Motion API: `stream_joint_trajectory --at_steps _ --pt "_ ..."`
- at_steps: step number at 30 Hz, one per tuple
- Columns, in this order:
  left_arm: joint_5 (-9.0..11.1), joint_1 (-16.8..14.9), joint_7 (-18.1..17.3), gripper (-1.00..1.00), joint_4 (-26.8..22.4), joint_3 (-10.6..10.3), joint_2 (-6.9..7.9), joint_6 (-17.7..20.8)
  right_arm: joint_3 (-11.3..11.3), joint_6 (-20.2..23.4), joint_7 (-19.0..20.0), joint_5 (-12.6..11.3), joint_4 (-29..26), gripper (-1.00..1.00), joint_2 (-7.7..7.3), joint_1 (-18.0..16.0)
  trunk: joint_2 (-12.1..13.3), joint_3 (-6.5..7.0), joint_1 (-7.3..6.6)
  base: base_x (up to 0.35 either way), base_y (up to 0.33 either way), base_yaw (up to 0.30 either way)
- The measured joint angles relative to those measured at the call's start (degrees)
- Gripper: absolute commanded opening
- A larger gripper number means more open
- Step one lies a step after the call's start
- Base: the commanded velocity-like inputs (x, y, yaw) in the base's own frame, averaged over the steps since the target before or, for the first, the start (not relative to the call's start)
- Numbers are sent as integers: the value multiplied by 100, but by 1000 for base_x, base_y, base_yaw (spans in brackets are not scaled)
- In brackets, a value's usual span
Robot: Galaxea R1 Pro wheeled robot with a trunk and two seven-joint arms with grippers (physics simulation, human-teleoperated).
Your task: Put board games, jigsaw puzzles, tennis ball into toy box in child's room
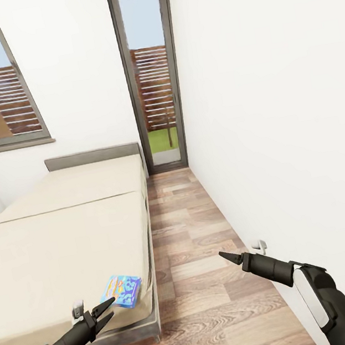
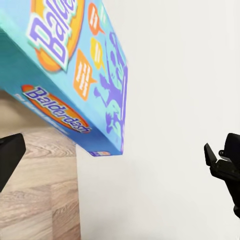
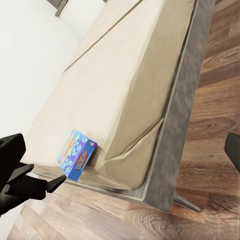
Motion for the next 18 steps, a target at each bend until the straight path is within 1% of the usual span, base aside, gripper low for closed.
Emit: stream_joint_trajectory --at_steps 5,18 --pt "0 0 3 100 0 0 -1 4 0 -6 7 0 6 100 2 0 -201 -90 110 0 0 0" --pt "-7 0 42 100 0 0 -1 8 0 -20 11 9 12 100 0 0 -202 -90 110 0 0 0"
